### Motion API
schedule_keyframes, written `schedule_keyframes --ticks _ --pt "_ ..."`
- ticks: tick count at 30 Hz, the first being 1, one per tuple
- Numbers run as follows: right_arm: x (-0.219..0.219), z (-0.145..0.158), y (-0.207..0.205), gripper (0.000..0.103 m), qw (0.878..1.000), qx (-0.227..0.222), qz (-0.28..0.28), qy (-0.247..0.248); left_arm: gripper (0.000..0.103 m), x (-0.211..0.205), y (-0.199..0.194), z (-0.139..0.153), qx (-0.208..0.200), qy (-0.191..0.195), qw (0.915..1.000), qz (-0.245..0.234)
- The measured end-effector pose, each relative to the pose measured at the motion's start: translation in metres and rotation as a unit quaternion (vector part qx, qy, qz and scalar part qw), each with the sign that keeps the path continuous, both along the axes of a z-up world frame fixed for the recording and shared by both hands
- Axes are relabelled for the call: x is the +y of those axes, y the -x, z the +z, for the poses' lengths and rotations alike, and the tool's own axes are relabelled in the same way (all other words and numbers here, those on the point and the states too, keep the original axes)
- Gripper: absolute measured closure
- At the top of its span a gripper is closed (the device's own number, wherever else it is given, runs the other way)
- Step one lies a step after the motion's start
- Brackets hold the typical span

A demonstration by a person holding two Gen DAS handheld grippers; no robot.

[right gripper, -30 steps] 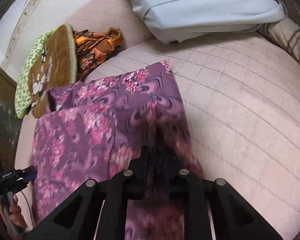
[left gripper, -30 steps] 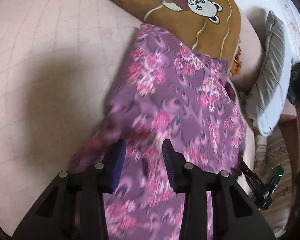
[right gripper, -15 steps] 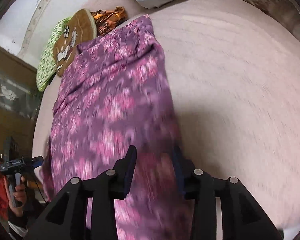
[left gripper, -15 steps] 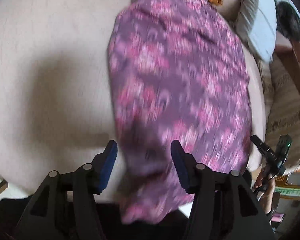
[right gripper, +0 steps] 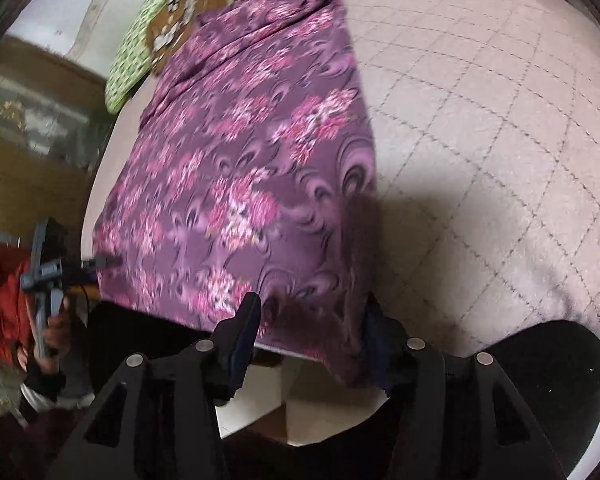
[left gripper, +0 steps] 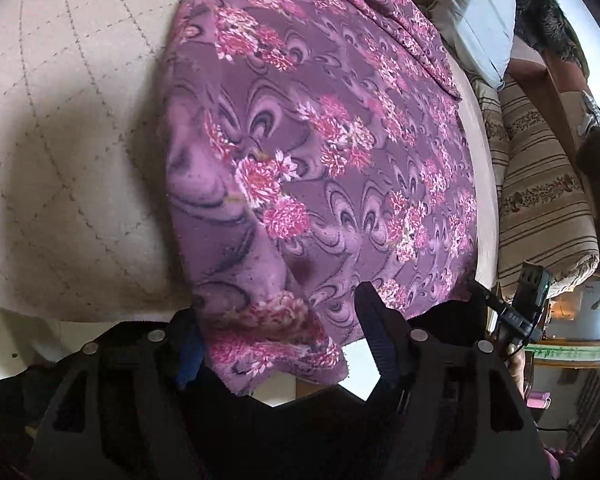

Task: Fold small clothes

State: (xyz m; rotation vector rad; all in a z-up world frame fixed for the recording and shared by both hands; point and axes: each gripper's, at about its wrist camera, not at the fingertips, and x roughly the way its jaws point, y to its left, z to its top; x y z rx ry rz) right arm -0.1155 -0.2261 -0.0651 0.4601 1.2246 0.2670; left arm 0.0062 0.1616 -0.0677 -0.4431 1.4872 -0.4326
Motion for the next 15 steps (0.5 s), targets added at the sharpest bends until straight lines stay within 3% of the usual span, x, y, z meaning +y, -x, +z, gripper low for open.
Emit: schedule_keyframes --ticks 3,4,5,7,10,12,14,15 --pt "-0.002 0.0 0.0 0.071 1.0 0.0 0.0 0.019 0.042 0.007 0.004 0.001 -0.009 0.01 0.9998 0.011" --pt "-0.003 -0.001 0.0 0.09 1.0 0.003 0.001 0.023 0.059 0.011 0.006 0.002 -0.012 0.006 0.9998 0.014" --pt "-0.005 -0.001 0.0 0.098 1.0 0.006 0.003 0.029 0.079 0.016 0.007 0.002 -0.01 0.006 0.9998 0.016" --pt "-0.011 -0.001 0.0 0.098 1.0 0.006 0.005 0.024 0.092 0.025 0.011 0.0 -0.003 0.014 0.9996 0.023" --pt "-0.017 -0.001 0.001 0.098 1.0 0.008 0.0 0.0 0.091 0.029 0.015 0.002 -0.008 0.01 0.9994 0.031" --pt "-0.021 -0.006 -0.001 0.092 0.999 0.019 -0.008 -0.035 0.085 0.029 0.015 0.002 -0.008 0.01 0.9994 0.032" --pt "-0.022 -0.01 -0.001 0.086 0.998 0.032 -0.013 -0.046 0.047 0.028 0.014 -0.002 0.003 0.008 0.9995 0.031" --pt "-0.021 -0.013 -0.002 0.085 0.998 0.04 -0.011 -0.049 0.042 0.028 0.013 -0.005 0.009 0.008 0.9993 0.034"
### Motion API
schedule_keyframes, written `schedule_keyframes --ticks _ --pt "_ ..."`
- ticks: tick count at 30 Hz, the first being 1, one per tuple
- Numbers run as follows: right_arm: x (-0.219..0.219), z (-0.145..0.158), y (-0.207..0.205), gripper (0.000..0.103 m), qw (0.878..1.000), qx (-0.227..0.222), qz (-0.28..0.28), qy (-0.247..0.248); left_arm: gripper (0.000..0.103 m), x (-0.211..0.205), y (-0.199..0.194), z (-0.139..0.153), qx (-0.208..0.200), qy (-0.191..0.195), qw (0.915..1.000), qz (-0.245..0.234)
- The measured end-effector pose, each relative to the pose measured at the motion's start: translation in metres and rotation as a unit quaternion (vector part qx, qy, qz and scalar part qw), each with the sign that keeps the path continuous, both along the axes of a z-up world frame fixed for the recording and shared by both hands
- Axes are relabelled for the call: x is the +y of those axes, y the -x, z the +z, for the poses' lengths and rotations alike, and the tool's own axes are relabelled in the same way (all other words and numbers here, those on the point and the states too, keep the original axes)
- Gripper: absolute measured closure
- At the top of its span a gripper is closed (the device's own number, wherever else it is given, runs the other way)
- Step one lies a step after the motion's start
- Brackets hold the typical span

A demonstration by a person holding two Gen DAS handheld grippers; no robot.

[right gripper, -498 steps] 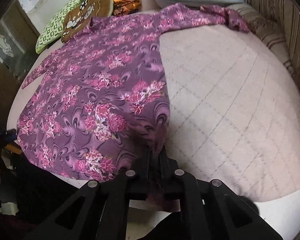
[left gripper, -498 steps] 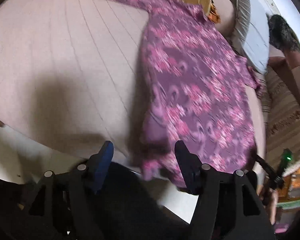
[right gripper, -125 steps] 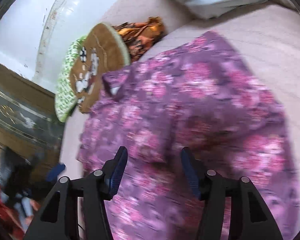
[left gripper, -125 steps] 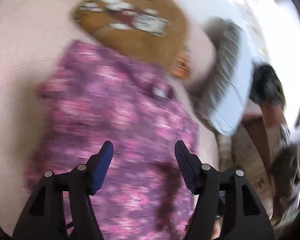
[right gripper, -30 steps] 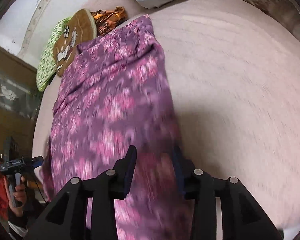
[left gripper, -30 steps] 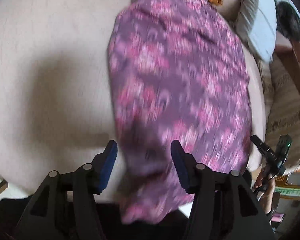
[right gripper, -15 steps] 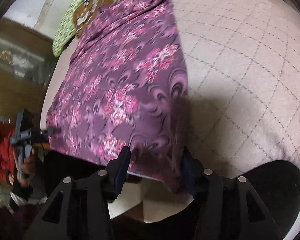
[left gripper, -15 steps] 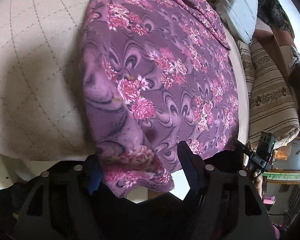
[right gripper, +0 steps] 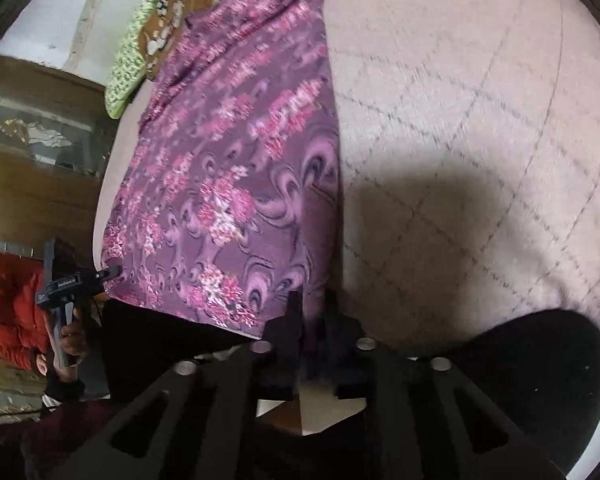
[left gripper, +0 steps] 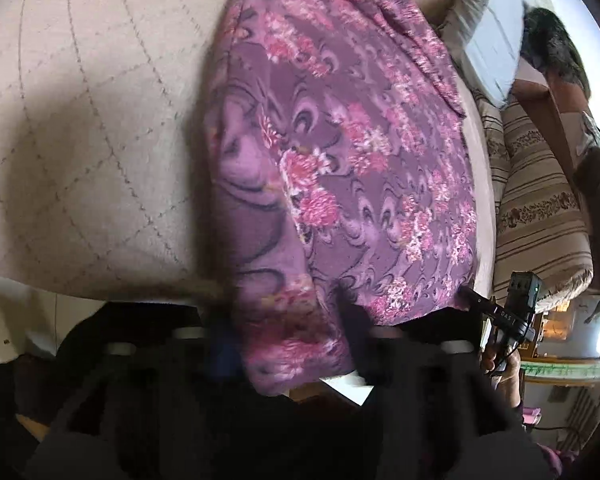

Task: Fold small clothes

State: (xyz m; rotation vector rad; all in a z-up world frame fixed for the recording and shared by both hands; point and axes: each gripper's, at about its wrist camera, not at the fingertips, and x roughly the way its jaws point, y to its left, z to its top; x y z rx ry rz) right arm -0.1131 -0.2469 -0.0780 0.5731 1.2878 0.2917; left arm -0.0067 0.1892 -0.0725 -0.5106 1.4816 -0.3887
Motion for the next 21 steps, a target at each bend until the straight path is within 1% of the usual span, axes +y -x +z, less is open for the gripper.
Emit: schedule_keyframes --ticks 2,3,4,5,6,7,9,12,14,17,18,21 --pt "0.003 -0.001 -0.001 0.086 1.0 -0.005 0.005 0.004 0.044 0.0 0.0 -0.002 0.003 0.0 1.0 0.005" --pt "0.006 0.001 -0.001 0.09 1.0 -0.009 0.011 0.018 0.044 0.0 0.0 -0.002 0.0 -0.001 1.0 0.009" --pt "0.009 0.003 -0.001 0.097 0.999 -0.015 0.02 0.039 0.057 0.0 0.0 -0.001 -0.005 -0.002 0.9999 0.012" --pt "0.012 0.005 0.0 0.098 0.998 -0.022 0.026 0.053 0.091 0.0 0.001 0.001 -0.01 -0.003 0.9999 0.013" --pt "0.015 0.008 0.001 0.098 0.997 -0.028 0.03 0.063 0.097 0.0 0.001 0.001 -0.008 0.005 0.9999 0.011" --pt "0.015 0.009 0.001 0.098 0.997 -0.029 0.031 0.066 0.097 0.003 0.002 0.002 -0.005 0.023 0.9995 0.023" --pt "0.014 0.016 0.003 0.098 0.998 -0.035 0.025 0.054 0.097 0.008 0.004 0.006 -0.009 0.04 0.9985 0.037" --pt "0.006 0.026 0.005 0.098 0.999 -0.042 0.007 0.008 0.097 0.014 0.007 0.018 -0.021 0.072 0.9956 0.057" --pt "0.001 0.034 0.004 0.098 0.999 -0.047 -0.007 -0.024 0.097 0.018 0.007 0.029 -0.032 0.103 0.9914 0.075" --pt "-0.008 0.048 -0.001 0.098 0.994 -0.064 -0.032 -0.076 0.097 0.021 -0.001 0.045 -0.048 0.132 0.9859 0.091" --pt "-0.01 0.052 -0.004 0.098 0.993 -0.069 -0.04 -0.089 0.097 0.023 -0.006 0.052 -0.056 0.145 0.9829 0.099" --pt "-0.015 0.064 -0.021 0.098 0.985 -0.095 -0.062 -0.134 0.097 0.026 -0.025 0.068 -0.075 0.163 0.9768 0.117"
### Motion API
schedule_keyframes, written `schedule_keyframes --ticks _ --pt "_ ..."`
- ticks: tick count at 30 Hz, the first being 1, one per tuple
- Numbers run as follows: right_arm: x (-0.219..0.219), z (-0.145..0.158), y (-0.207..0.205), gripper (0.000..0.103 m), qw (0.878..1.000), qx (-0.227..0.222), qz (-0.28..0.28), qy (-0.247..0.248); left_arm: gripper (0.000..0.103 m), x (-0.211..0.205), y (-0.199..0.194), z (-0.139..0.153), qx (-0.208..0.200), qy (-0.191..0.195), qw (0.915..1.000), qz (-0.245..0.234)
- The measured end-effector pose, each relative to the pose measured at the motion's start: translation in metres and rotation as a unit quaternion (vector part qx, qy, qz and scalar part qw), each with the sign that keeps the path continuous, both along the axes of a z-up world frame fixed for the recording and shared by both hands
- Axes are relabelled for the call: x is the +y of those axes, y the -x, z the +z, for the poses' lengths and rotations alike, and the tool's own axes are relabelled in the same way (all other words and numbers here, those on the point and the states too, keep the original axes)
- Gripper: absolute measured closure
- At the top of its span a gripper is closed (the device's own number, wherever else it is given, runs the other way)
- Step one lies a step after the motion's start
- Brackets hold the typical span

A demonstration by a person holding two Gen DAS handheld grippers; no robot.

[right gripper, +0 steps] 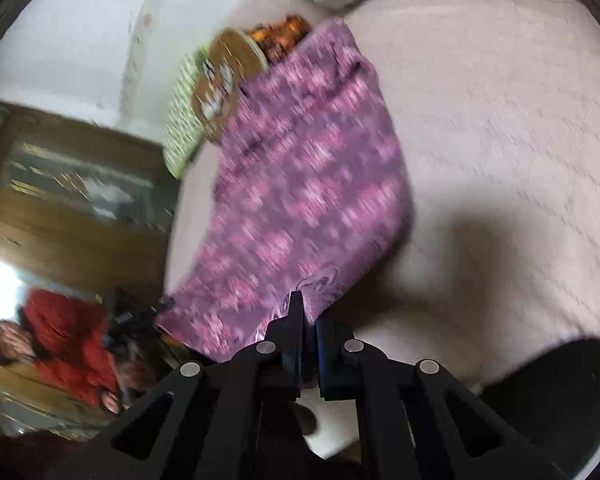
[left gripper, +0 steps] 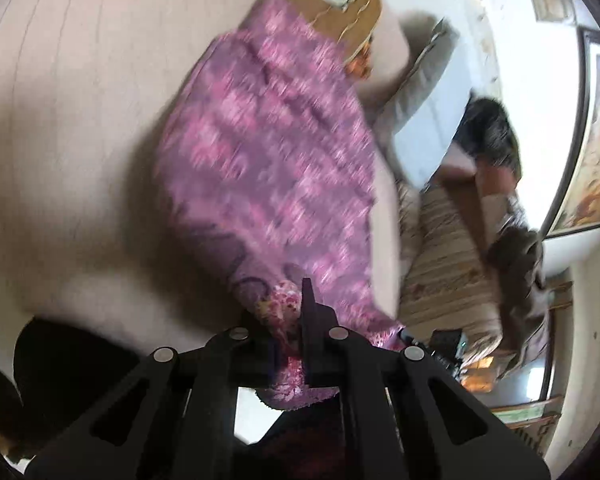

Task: Fold small clothes

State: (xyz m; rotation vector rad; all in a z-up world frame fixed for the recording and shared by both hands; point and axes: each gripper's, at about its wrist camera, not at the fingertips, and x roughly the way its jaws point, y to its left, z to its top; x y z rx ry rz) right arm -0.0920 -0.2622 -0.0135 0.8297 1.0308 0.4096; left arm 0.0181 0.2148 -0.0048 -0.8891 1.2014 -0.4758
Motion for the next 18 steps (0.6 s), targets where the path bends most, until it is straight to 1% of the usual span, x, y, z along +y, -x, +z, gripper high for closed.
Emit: schedule_keyframes --ticks 4,9,12,15,18 --pt "-0.001 0.014 -0.034 0.098 1.0 -0.025 -0.013 -0.013 0.097 0.001 -0.032 0.008 -0.009 -0.002 0.9998 0.016" --pt "-0.009 0.022 -0.08 0.098 0.998 -0.046 -0.027 -0.017 0.097 -0.001 -0.079 0.005 -0.005 -0.006 0.9995 0.03" --pt "-0.016 0.023 -0.105 0.098 0.998 -0.052 -0.039 -0.017 0.097 -0.002 -0.104 0.004 -0.009 -0.008 0.9993 0.034" --pt "-0.021 0.021 -0.136 0.098 0.996 -0.06 -0.057 -0.018 0.097 -0.006 -0.139 0.0 -0.008 -0.018 0.9992 0.036" --pt "-0.026 0.017 -0.169 0.098 0.994 -0.066 -0.083 -0.031 0.097 -0.012 -0.177 -0.004 -0.007 -0.034 0.9985 0.041"
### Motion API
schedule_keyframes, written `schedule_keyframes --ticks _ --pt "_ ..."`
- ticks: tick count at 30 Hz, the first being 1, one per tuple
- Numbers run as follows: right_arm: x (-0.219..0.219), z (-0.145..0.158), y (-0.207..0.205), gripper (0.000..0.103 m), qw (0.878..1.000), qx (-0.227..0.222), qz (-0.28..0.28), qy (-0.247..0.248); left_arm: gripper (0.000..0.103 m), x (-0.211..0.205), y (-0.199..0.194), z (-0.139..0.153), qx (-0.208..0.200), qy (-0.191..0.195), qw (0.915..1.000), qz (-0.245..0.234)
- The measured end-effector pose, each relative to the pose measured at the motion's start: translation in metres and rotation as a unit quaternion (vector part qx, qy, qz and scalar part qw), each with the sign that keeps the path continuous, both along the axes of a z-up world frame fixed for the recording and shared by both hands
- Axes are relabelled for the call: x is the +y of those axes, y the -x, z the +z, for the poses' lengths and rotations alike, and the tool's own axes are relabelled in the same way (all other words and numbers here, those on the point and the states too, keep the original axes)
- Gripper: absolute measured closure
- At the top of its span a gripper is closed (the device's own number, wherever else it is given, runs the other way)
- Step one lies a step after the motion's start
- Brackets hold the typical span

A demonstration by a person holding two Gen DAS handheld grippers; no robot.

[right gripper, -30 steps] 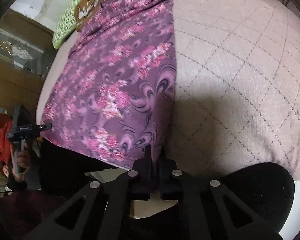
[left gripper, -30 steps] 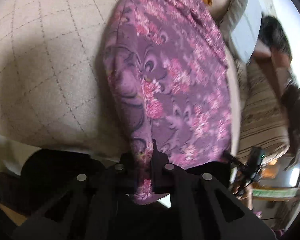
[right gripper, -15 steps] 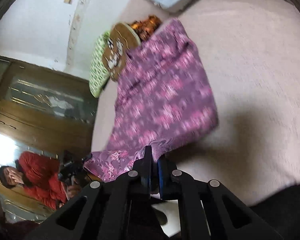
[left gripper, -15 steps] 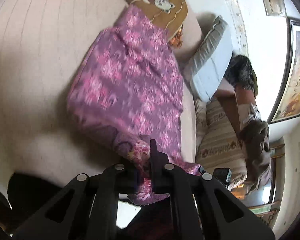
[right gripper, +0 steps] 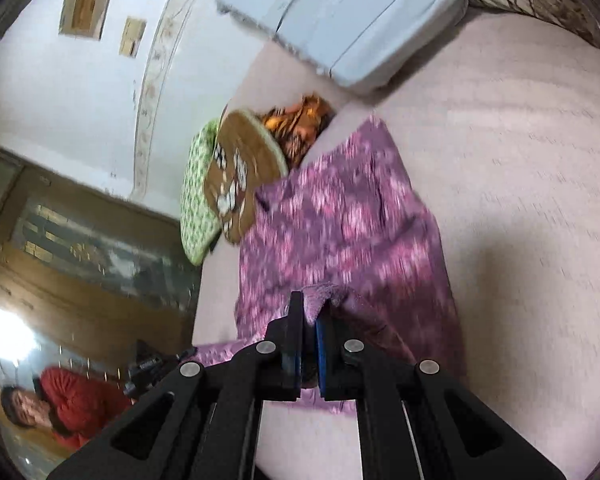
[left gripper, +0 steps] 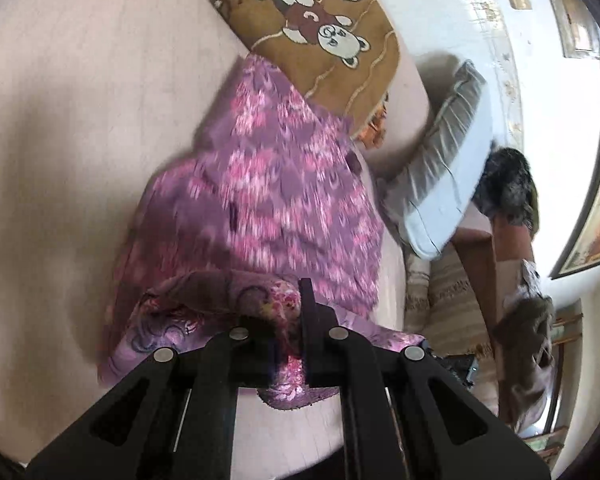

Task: Fold small clothes

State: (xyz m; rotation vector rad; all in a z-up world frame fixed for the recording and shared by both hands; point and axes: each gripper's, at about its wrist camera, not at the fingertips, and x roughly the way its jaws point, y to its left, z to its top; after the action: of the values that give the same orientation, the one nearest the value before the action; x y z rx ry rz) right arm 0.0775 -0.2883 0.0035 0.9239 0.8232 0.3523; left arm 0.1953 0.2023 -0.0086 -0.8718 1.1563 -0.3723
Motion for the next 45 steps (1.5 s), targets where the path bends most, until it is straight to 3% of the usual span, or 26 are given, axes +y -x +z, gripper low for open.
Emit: schedule_keyframes --ticks 8,16,19,21,24,27,29,31,35,38,39,41,45 --pt "-0.007 -0.025 -0.092 0.098 0.999 0.017 -0.048 -0.012 0.097 -0.011 -0.1 -0.019 0.008 -0.006 0.9995 0.03" --pt "-0.015 -0.053 -0.157 0.098 0.995 0.04 -0.088 -0.015 0.096 -0.024 -0.183 -0.037 0.026 -0.022 0.9986 0.041" --pt "-0.023 -0.057 -0.179 0.093 0.993 0.044 -0.107 -0.002 0.096 -0.024 -0.204 -0.045 0.057 -0.043 0.9967 0.039" --pt "-0.031 -0.058 -0.182 0.092 0.99 0.055 -0.131 0.011 0.09 -0.019 -0.209 -0.05 0.077 -0.019 0.9965 0.028" --pt "-0.047 -0.051 -0.178 0.083 0.988 0.054 -0.147 0.003 0.077 -0.006 -0.205 -0.043 0.065 0.002 0.9977 0.019" --pt "-0.04 -0.034 -0.169 0.081 0.994 0.029 -0.102 0.008 0.066 0.004 -0.197 -0.03 0.037 0.013 0.9992 0.01" --pt "-0.027 -0.024 -0.164 0.078 0.998 0.017 -0.054 0.0 0.051 0.002 -0.188 -0.019 0.017 -0.014 0.9998 -0.001" --pt "-0.007 -0.015 -0.17 0.07 1.0 0.022 0.011 0.005 0.051 -0.005 -0.177 -0.012 -0.003 -0.037 0.9991 -0.02" --pt "0.053 -0.032 -0.178 0.068 0.995 0.05 0.085 0.032 0.048 -0.021 -0.151 -0.021 -0.012 -0.023 0.9971 -0.072" --pt "0.08 -0.052 -0.191 0.068 0.992 0.079 0.099 0.027 0.047 -0.041 -0.147 -0.035 0.003 -0.081 0.991 -0.106" --pt "0.088 -0.057 -0.197 0.068 0.991 0.087 0.099 0.03 0.047 -0.045 -0.152 -0.042 0.009 -0.103 0.9889 -0.107" --pt "0.096 -0.052 -0.209 0.068 0.992 0.072 0.09 0.047 0.049 -0.043 -0.167 -0.045 0.016 -0.108 0.9897 -0.093" --pt "0.08 -0.019 -0.249 0.068 0.999 0.019 0.015 0.035 0.051 -0.015 -0.218 -0.027 0.006 -0.137 0.9905 0.016"
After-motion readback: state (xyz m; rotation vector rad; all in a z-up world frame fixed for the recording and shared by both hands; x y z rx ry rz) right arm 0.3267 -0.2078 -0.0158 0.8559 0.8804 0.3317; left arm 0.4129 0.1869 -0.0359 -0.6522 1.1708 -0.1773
